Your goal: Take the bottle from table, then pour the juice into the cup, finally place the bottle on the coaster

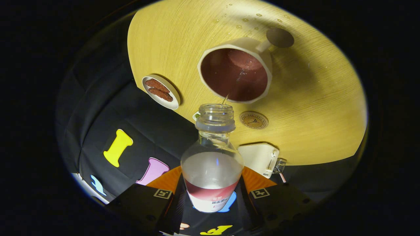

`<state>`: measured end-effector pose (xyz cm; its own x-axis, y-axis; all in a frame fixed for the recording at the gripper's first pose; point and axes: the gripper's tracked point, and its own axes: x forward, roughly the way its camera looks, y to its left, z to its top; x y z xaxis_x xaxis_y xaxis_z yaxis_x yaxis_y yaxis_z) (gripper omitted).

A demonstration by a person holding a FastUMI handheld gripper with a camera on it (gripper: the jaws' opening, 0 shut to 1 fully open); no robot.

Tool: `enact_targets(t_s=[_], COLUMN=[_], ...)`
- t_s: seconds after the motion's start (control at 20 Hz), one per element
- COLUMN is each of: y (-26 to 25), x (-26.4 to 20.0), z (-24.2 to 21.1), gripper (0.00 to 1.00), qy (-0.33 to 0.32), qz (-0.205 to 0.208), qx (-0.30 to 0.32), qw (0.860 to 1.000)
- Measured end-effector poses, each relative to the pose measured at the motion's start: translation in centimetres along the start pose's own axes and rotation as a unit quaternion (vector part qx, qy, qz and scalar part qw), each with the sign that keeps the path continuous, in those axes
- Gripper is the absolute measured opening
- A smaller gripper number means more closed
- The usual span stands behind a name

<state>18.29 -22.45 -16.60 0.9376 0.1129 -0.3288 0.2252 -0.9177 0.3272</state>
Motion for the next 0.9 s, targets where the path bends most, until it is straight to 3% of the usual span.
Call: enact_targets(t_s=[0.9], y=[1.0], x=[-0.8], z=[-0.8], gripper=[0.72], qy=[-0.004], qz=[0.018], qx=[0.014], qw=[1.000])
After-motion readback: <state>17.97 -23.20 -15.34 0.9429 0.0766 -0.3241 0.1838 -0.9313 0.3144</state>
